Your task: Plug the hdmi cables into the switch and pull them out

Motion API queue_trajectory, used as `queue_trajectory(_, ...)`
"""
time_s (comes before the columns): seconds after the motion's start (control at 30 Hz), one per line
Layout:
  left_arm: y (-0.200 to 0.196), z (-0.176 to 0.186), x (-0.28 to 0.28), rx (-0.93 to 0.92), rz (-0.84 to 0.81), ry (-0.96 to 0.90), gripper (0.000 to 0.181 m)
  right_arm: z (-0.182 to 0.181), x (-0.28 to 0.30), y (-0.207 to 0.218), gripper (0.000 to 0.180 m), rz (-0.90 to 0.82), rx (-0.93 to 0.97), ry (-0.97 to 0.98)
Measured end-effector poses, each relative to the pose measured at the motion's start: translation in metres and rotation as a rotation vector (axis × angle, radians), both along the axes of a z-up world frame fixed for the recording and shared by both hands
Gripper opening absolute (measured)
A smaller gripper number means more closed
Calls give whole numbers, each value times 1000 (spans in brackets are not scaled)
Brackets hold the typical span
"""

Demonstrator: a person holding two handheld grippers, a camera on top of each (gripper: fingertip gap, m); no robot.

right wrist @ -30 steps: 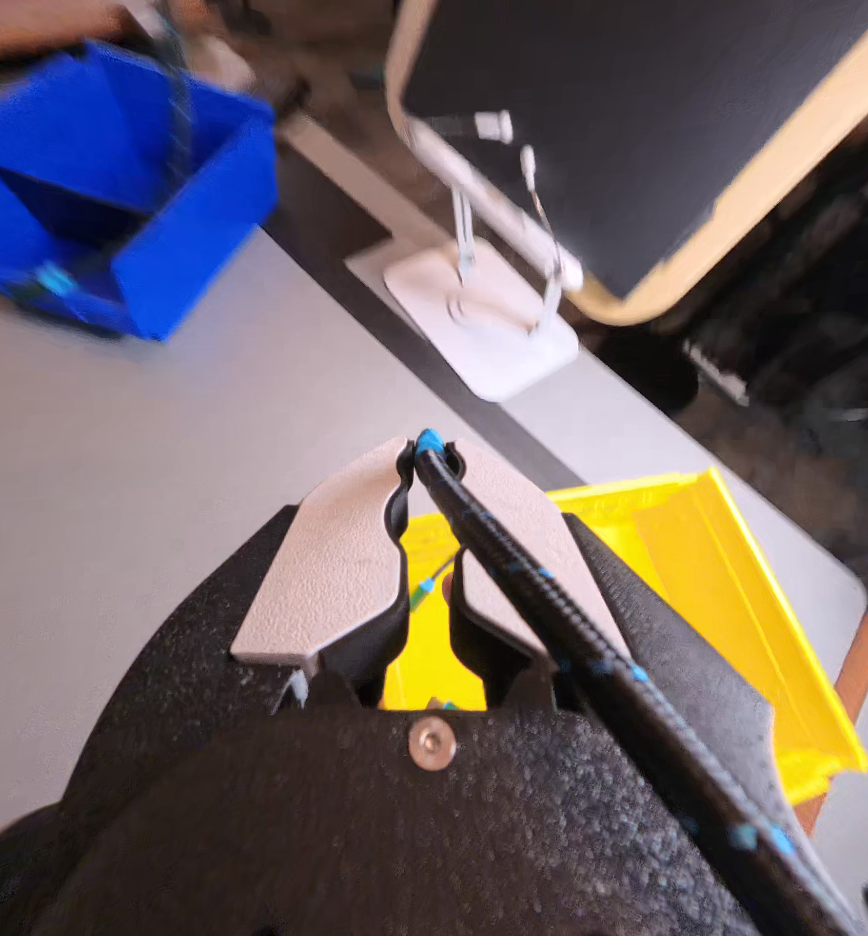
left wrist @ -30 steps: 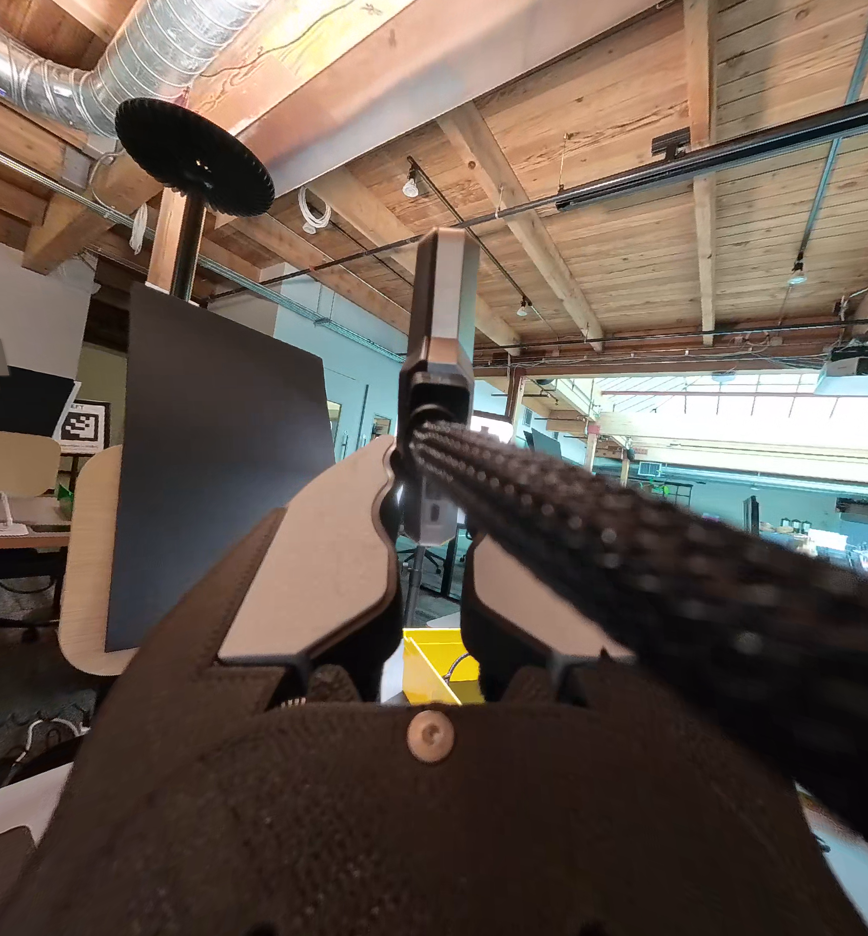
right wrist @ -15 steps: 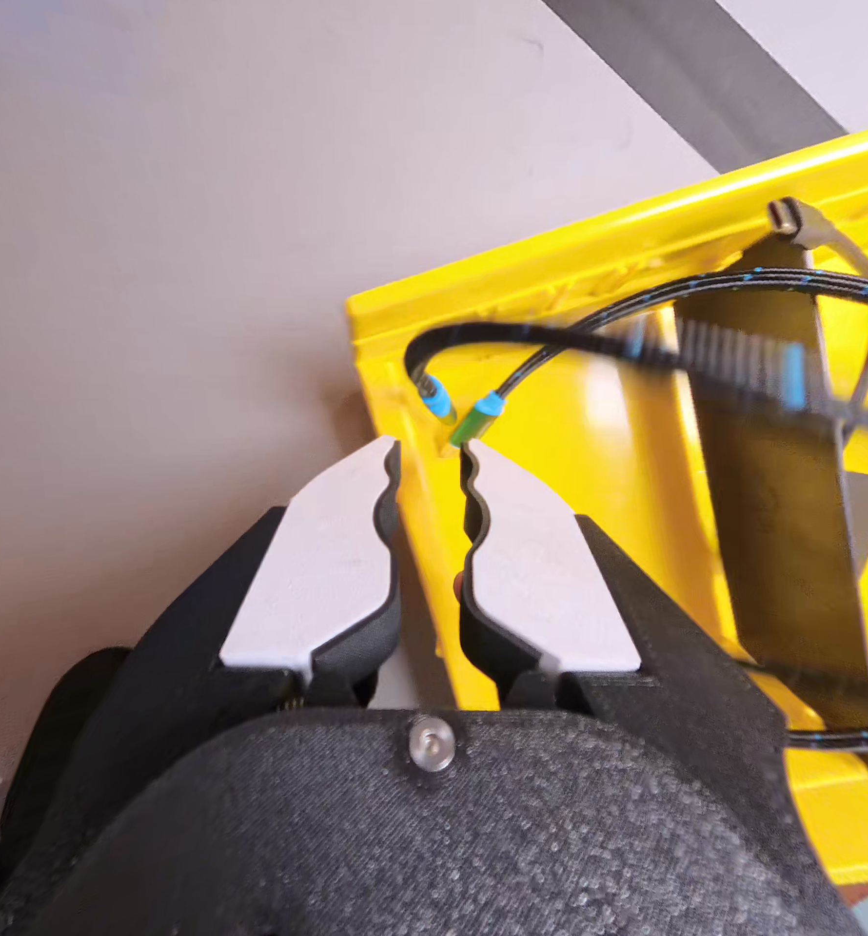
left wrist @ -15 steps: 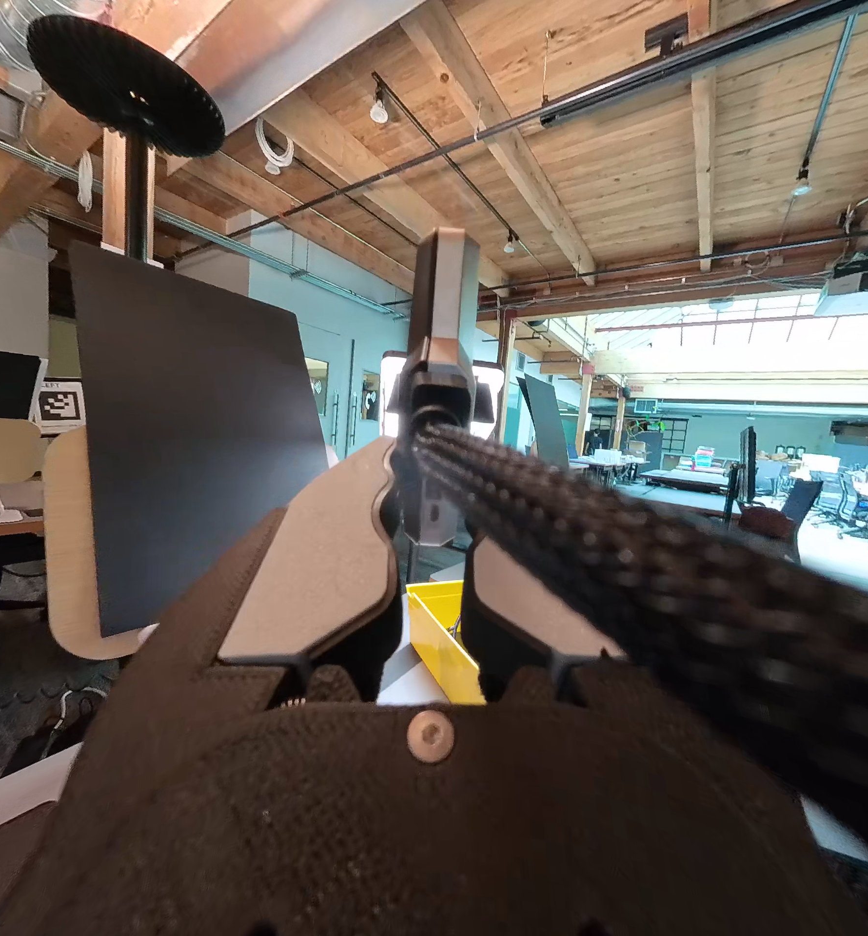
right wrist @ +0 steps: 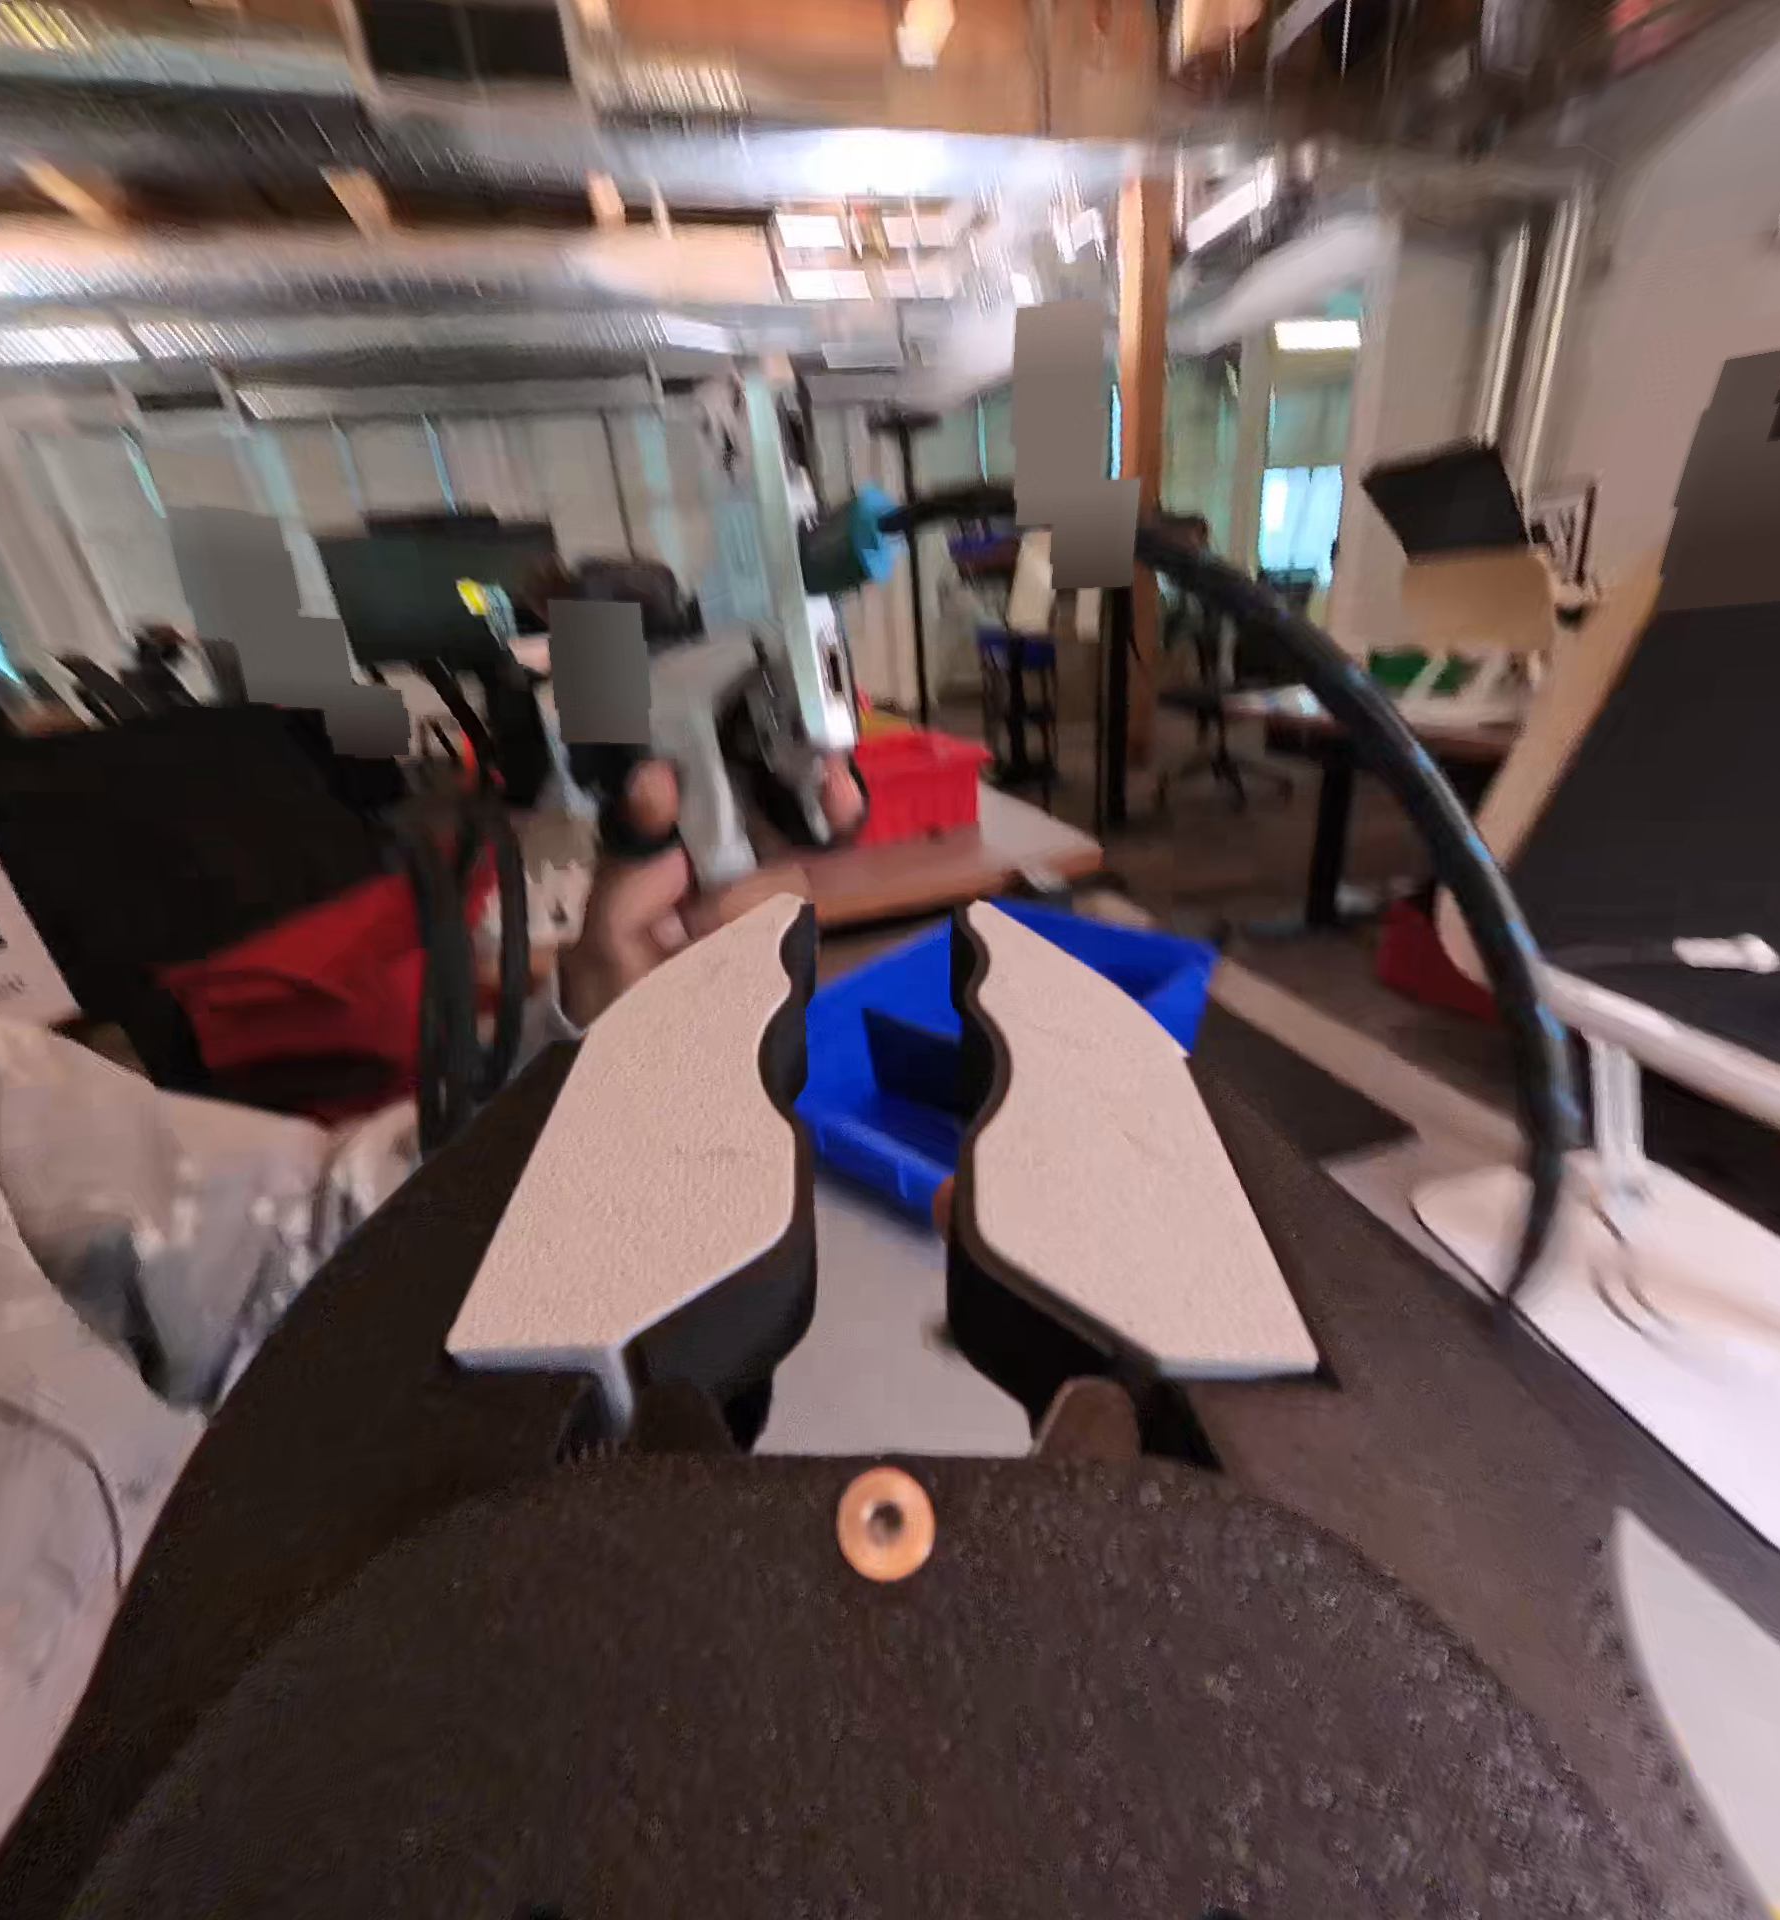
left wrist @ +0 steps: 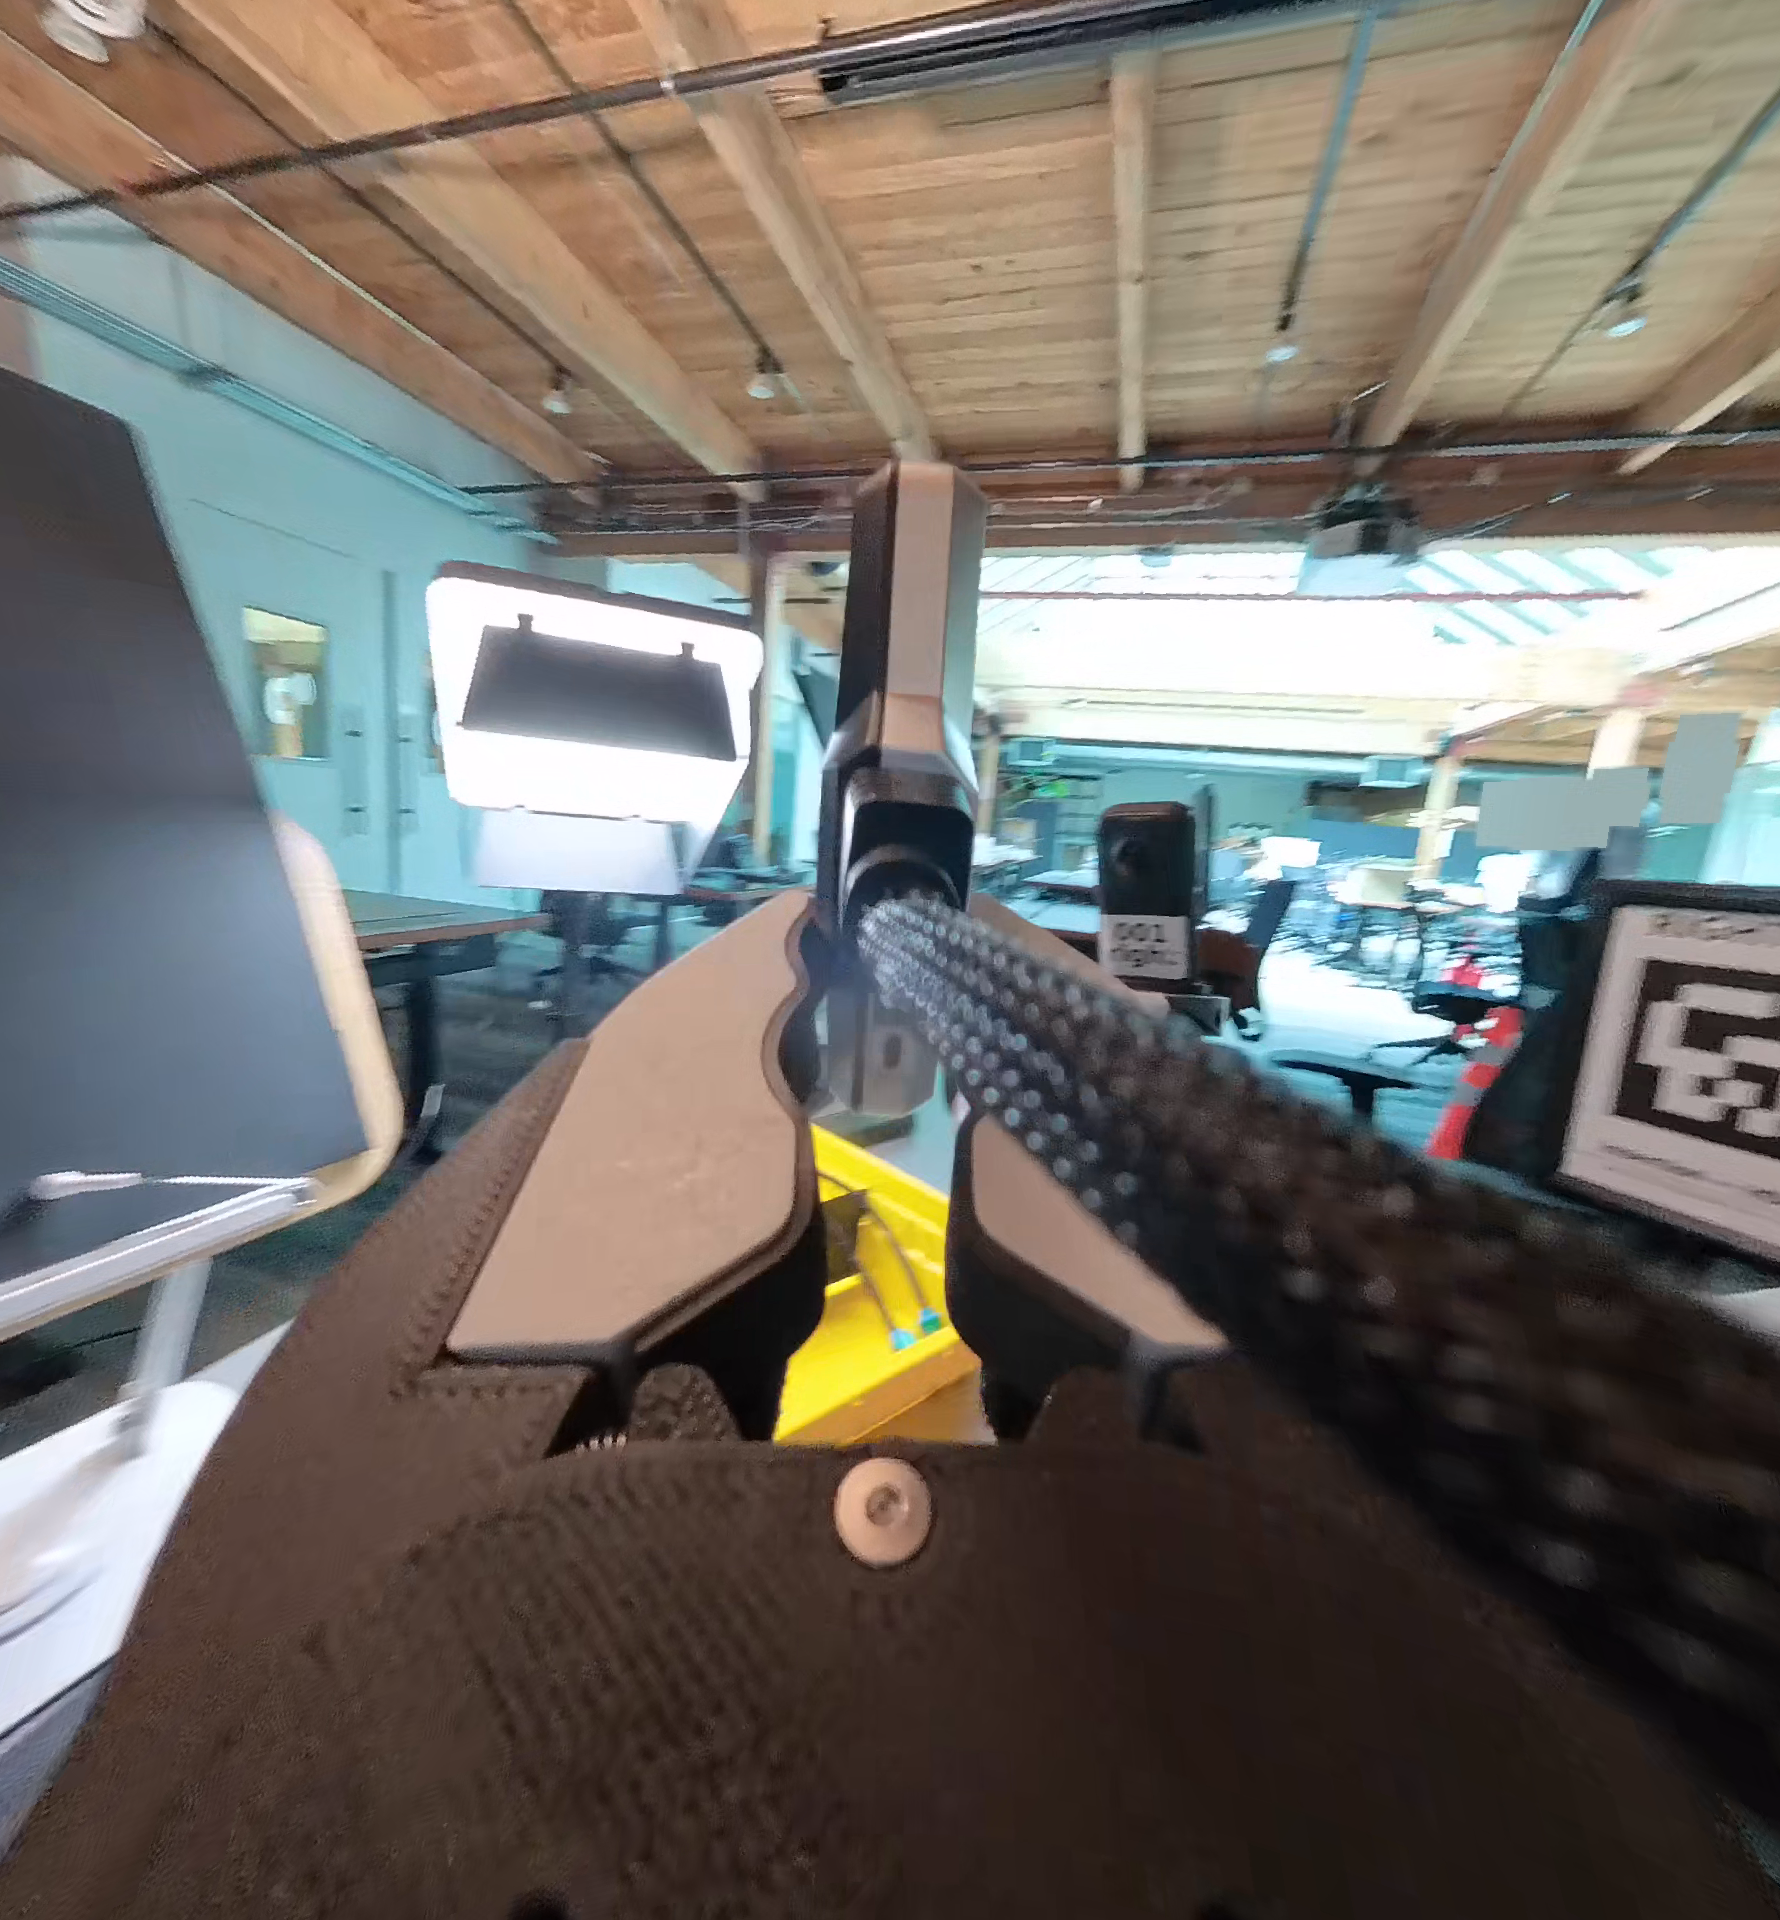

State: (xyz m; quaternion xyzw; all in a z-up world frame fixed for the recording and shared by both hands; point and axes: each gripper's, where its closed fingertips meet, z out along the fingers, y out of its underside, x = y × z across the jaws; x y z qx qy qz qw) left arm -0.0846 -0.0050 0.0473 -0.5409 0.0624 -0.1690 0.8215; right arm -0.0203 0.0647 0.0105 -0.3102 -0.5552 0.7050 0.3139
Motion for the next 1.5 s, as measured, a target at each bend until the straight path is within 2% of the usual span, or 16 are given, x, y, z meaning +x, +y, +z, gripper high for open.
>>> queue_trajectory(0.03, 2, 0, 7, 8, -46, -17, 22, 12, -1, -8, 24, 18, -50, 51)
queue_trajectory(0.23, 15, -7, 35, 5, -218, -78, 22, 53, -10, -29, 29, 90, -221, 212)
queue_trajectory(0.3, 18, -10, 40, 2, -252, -84, 22, 54, -11, -31, 16, 90, -221, 223)
queue_trajectory(0.33, 19, -10, 43, 4, -269, -87, 23, 53, -12, -31, 23, 88, -217, 228)
queue_trajectory(0.43, 19, -10, 47, 7, -301, -91, 25, 50, -6, -36, 13, 124, -207, 239)
queue_trajectory(0.53, 12, -3, 50, 67, -349, -112, 32, 38, -6, -46, 12, 154, -160, 198)
queue_trajectory(0.67, 11, -5, 52, 103, -254, 5, 26, 35, -6, -48, 12, 195, -209, 173)
queue_trajectory(0.8, 11, -7, 55, 85, -190, 102, 24, 32, -2, -49, 12, 204, -174, 199)
queue_trajectory(0.97, 12, -5, 60, 46, -239, 57, 25, 34, 3, -47, 11, 201, -148, 264)
queue_trajectory(1.33, 19, -10, 60, -1, -241, 49, 25, 29, 3, -40, 10, 213, -124, 285)
queue_trajectory(1.4, 17, -8, 60, 11, -238, 46, 26, 39, 11, -25, 12, 205, -205, 341)
queue_trajectory(1.43, 3, 5, 44, 104, -224, -27, 25, 54, 28, 5, 11, 198, -333, 415)
queue_trajectory(1.47, -18, 19, 20, 170, -224, -104, 25, 62, 43, 33, 10, 173, -376, 454)
queue_trajectory(1.5, -37, 26, -1, 203, -183, -99, 24, 61, 50, 43, 10, 102, -308, 453)
